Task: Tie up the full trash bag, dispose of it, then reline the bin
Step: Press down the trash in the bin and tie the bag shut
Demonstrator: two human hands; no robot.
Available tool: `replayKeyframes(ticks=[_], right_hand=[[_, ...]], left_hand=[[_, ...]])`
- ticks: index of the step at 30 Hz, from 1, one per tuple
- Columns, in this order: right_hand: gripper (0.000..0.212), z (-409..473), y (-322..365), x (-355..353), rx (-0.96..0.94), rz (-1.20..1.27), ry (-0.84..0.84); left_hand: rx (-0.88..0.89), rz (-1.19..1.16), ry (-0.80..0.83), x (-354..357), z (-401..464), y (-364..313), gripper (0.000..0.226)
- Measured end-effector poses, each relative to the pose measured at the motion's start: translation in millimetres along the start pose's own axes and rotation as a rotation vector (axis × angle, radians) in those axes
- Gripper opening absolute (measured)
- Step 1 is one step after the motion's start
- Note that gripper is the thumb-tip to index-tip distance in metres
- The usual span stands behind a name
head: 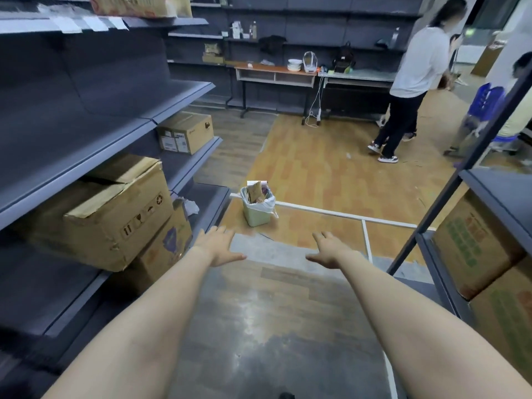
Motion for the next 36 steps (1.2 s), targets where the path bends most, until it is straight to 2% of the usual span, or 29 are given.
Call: replayKeyframes(ticks=[6,14,29,36], right_hand=[[0.075,86,-46,-52,-0.003,-0.008,0.001],[0.076,169,-75,-76,-0.025,-0.016,0.042],[0.076,393,-69,-160,-0.057,-0.049,0.048],[0.076,481,-71,-188,-0.070,-0.067,0.088]], left_hand=[[0.001,-0.037,-0.043,-43,90,-28,0.084],[-0.066,0.021,0.025,-47,170,-19,0.085],[-0.100,-0.013,0.032,-96,400,35,0.087],[-0.124,-0.005,0.058,-111,481,56,0.086]])
Point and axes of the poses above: each hand's wrist, its own z-axis towards the middle knuckle, its own x-axis out of the palm, y = z × x, the point moved 9 cm from there along z, towards the middle knuckle, and after that the axes turned 3 degrees about -x, right-handed, at the moved point
